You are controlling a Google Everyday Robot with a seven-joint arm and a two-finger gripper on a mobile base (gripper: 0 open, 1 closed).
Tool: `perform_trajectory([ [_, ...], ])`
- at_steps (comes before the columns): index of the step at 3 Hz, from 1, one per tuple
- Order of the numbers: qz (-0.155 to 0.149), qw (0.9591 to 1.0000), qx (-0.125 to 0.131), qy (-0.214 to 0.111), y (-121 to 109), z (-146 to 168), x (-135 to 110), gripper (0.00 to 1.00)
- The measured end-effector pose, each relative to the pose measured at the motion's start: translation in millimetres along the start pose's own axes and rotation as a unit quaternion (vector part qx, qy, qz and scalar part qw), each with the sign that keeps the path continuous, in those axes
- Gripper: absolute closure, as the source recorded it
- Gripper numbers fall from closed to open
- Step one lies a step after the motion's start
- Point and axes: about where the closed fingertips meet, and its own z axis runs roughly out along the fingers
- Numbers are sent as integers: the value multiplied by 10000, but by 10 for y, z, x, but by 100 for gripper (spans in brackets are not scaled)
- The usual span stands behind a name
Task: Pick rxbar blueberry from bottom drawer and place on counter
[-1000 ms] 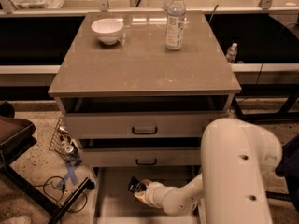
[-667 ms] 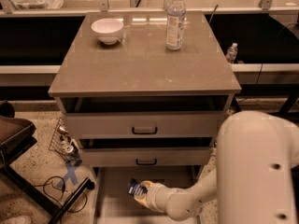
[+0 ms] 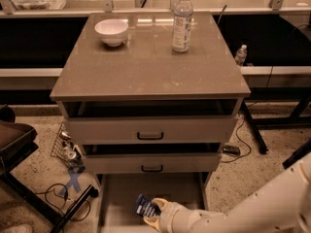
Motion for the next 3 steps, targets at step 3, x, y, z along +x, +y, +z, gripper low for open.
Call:
perform_trajectory([
  [3,39,9999,155,-64,-227,-162,-292,100],
])
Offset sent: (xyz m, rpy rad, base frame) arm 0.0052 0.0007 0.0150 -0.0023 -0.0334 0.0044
